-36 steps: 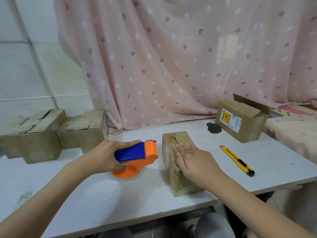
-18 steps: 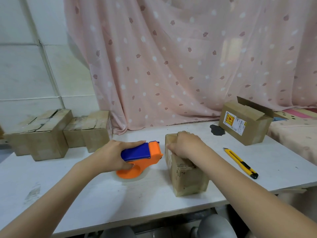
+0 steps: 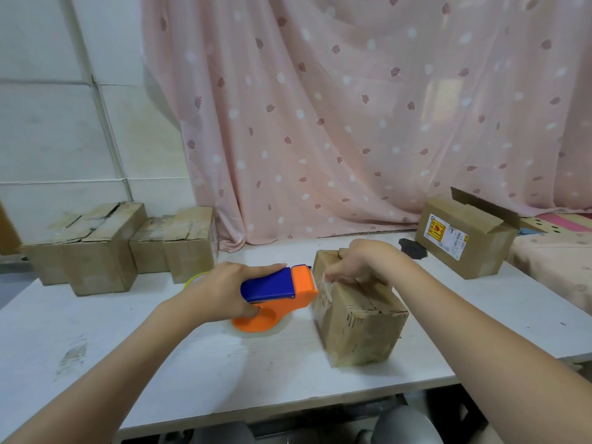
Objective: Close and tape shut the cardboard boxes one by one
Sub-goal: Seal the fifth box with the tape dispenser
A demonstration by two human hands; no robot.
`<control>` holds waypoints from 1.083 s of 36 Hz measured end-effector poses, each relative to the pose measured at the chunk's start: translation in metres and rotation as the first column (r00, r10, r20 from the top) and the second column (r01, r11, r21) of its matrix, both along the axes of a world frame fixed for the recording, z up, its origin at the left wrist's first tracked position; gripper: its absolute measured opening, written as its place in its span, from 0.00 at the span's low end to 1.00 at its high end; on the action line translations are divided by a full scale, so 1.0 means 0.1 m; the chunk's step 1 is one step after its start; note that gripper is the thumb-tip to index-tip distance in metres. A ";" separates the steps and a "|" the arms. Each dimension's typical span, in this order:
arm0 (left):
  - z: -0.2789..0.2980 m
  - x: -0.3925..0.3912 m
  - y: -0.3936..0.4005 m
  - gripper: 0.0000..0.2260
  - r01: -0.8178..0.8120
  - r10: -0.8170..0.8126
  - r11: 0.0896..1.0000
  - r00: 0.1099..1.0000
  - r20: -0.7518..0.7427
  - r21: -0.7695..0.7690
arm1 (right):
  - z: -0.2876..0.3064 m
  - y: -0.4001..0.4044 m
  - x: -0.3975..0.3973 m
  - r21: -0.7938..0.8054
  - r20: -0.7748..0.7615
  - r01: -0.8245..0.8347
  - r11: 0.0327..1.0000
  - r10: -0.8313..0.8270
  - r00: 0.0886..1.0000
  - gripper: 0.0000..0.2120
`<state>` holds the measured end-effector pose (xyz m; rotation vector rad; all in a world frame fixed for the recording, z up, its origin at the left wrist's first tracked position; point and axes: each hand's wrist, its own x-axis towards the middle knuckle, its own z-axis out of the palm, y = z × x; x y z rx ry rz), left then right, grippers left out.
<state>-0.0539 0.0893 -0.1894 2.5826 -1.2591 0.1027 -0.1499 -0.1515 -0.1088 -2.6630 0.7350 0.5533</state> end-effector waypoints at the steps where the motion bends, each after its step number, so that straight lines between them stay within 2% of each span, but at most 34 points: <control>1: -0.01 0.00 0.00 0.37 0.005 -0.005 1.000 1.000 -0.010 -0.008 | 0.02 -0.03 -0.04 0.030 0.012 0.013 0.999 -0.014 1.000 0.23; 4: 0.00 -0.01 -0.02 0.37 0.015 -0.015 0.999 1.000 -0.009 -0.029 | 0.05 -0.09 -0.09 0.116 0.036 0.043 0.992 -0.047 0.998 0.31; 7: 0.03 -0.04 -0.05 0.37 0.018 -0.019 0.997 1.000 -0.014 -0.072 | 0.04 -0.18 -0.13 0.242 0.054 0.086 0.967 -0.102 0.993 0.28; 9: 0.06 -0.05 -0.07 0.38 0.014 -0.017 0.995 0.999 -0.031 -0.096 | 0.01 -0.26 -0.13 0.332 0.092 0.118 0.936 -0.156 0.983 0.30; 13: 0.10 -0.05 -0.08 0.38 0.007 -0.011 0.996 0.999 -0.049 -0.091 | -0.10 -0.42 -0.14 0.432 0.132 0.155 0.888 -0.232 0.964 0.25; 16: 0.09 -0.06 -0.04 0.38 -0.011 0.006 0.997 0.998 -0.058 -0.075 | -0.17 -0.56 -0.16 0.493 0.137 0.184 0.850 -0.285 0.949 0.28; 22: 0.02 -0.07 0.09 0.36 -0.025 0.024 0.999 0.999 -0.036 -0.024 | -0.37 -0.82 -0.29 0.659 0.093 0.245 0.711 -0.400 0.912 0.31; 33: 0.09 -0.06 -0.08 0.37 0.001 0.002 0.998 0.999 -0.047 0.063 | -0.70 -0.88 -0.37 0.771 0.103 0.209 0.602 -0.441 0.892 0.30; 39: 0.12 -0.11 -0.17 0.37 0.005 -0.001 0.997 0.999 -0.045 0.074 | -0.85 -0.89 -0.37 0.764 0.151 0.204 0.613 -0.476 0.866 0.26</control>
